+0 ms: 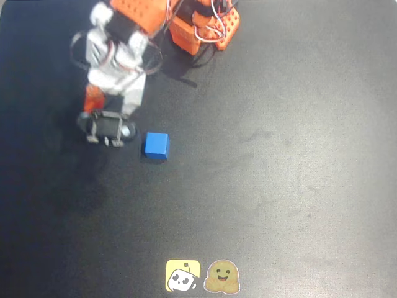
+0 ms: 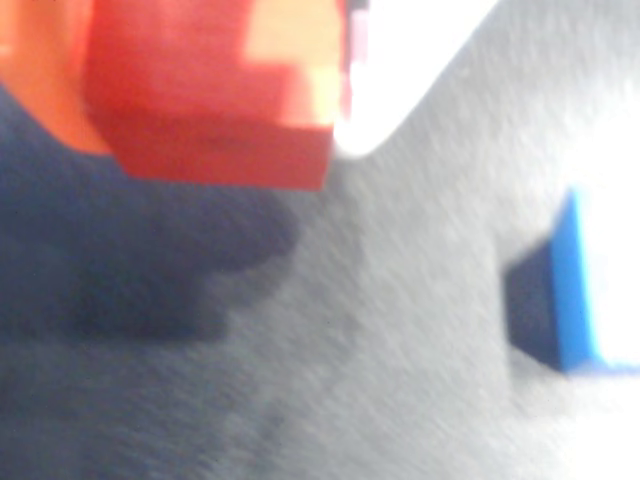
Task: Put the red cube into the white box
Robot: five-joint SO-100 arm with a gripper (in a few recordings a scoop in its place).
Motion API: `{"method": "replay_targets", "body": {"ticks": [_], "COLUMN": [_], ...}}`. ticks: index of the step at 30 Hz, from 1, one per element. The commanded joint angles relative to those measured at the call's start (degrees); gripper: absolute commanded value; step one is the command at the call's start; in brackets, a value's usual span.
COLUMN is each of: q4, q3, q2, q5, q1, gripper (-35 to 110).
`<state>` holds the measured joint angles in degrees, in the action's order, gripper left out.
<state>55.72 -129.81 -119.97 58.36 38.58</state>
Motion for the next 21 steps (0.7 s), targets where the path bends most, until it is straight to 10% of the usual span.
{"method": "replay_targets", "body": {"ticks": [1, 21], "q4": [3.43, 22.15], "q3": [2.46, -5.8], "q2": [-5.89, -29.79], "q5": [-0.97, -7.56], "q1": [1.14, 16.26], "gripper": [0, 0]}}
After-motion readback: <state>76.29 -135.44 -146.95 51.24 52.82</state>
